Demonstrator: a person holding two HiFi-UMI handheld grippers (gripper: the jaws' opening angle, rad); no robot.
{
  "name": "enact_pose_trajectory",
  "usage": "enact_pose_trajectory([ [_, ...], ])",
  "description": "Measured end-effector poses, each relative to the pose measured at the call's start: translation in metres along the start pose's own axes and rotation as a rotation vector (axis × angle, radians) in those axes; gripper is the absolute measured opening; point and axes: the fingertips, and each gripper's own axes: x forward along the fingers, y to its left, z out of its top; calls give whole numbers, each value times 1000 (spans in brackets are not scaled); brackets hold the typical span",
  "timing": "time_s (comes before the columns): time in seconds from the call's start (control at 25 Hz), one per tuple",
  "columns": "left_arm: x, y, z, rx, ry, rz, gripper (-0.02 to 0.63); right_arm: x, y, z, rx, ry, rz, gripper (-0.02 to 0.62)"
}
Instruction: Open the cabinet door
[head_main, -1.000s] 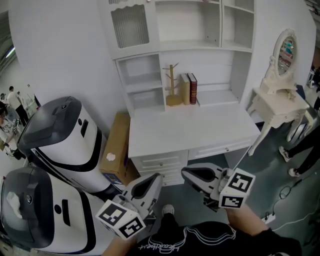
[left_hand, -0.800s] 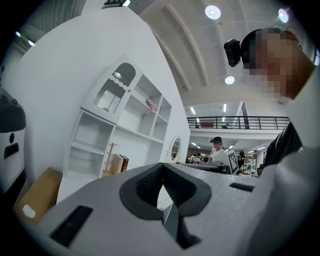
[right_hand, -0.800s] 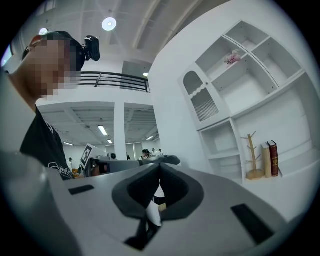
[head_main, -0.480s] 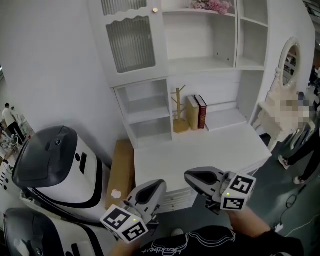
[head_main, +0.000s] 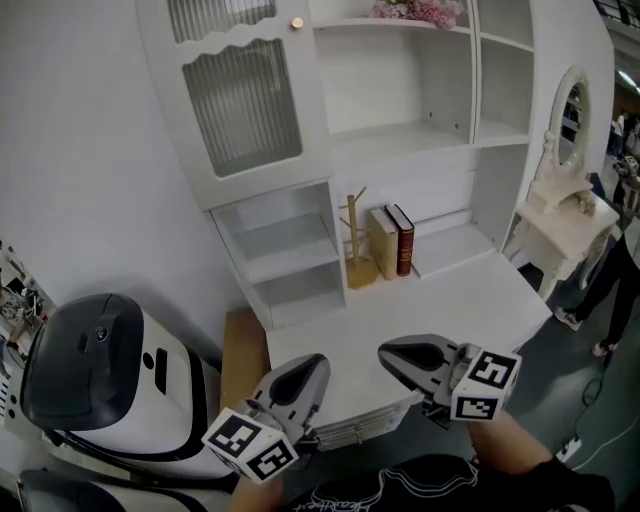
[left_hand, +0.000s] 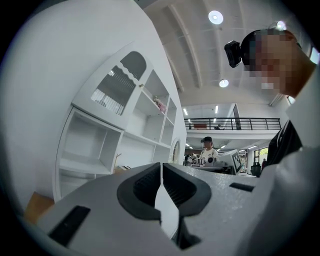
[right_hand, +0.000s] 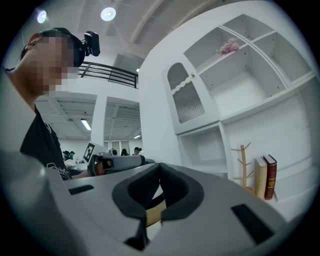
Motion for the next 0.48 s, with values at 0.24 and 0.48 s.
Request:
enact_pose_trajectory([
  [0.24,34,27,21,75,-18,41,3,-3,-39,15,-21,-20,-35,3],
  [0.48,74,42,53,180,-32,70,6,1,-80,43,-40,-48,-2,3],
])
